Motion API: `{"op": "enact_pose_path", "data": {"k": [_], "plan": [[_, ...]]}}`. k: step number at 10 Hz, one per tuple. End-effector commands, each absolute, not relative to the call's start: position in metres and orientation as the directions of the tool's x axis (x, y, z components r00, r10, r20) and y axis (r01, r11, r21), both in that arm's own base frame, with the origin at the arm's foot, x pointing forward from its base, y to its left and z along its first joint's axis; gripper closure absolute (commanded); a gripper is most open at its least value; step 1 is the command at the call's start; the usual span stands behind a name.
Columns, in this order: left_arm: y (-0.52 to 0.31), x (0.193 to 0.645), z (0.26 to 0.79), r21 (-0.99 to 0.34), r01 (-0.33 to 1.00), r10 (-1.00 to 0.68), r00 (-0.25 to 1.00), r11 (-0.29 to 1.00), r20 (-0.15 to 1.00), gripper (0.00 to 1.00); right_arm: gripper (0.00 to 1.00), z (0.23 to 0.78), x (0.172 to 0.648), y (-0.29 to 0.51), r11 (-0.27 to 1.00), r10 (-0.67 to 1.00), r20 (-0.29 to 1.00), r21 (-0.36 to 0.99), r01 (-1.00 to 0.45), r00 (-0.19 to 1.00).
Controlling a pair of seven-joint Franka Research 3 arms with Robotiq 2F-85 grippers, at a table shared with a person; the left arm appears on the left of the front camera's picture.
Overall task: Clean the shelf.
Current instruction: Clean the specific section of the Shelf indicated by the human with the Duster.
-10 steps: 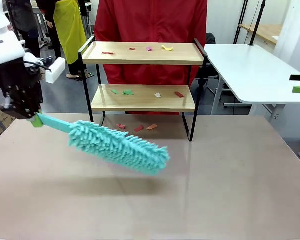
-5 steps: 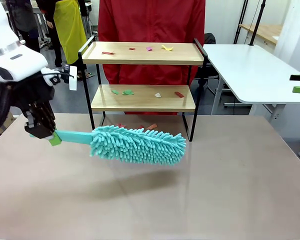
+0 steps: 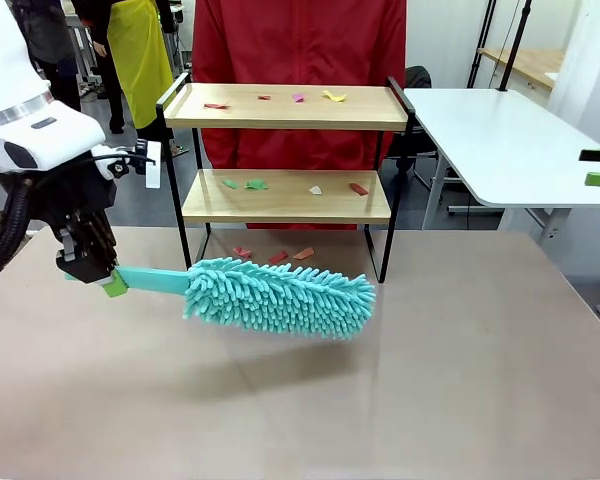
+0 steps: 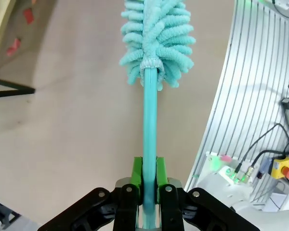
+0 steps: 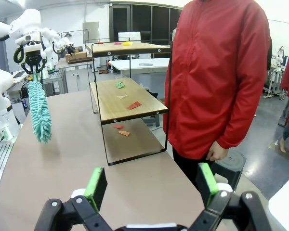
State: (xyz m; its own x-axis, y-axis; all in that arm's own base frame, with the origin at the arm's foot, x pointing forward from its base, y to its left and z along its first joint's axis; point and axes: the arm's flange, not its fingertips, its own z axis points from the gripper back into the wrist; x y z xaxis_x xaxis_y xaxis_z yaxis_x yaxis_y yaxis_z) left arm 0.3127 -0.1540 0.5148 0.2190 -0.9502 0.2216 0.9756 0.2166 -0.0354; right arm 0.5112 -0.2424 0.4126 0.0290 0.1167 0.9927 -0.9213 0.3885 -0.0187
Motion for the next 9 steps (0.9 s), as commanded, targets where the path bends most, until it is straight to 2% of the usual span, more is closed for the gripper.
{"op": "enact_pose_path", "data": {"k": [1, 2, 5, 9], "plan": [[-0.183, 0.326, 0.522, -0.03, 0.944, -0.937, 0.329, 0.328, 0.118, 0.87, 0.0, 0.415, 0.51, -0.241, 0.387, 0.116, 0.993, -0.022, -0.922, 0.025], [-0.201, 0.323, 0.522, 0.02, 0.92, -0.915, 0.386, 0.391, 0.117, 0.87, 0.0, 0.415, 0.51, -0.241, 0.387, 0.116, 0.993, -0.022, -0.922, 0.025], [-0.237, 0.294, 0.499, 0.015, 0.817, -0.812, 0.571, 0.577, 0.121, 0.87, 0.0, 0.415, 0.51, -0.241, 0.387, 0.116, 0.993, -0.022, -0.922, 0.025], [-0.267, 0.28, 0.48, -0.03, 0.707, -0.68, 0.691, 0.707, 0.244, 0.87, 0.0, 0.415, 0.51, -0.241, 0.387, 0.116, 0.993, -0.022, -0.922, 0.025]]}}
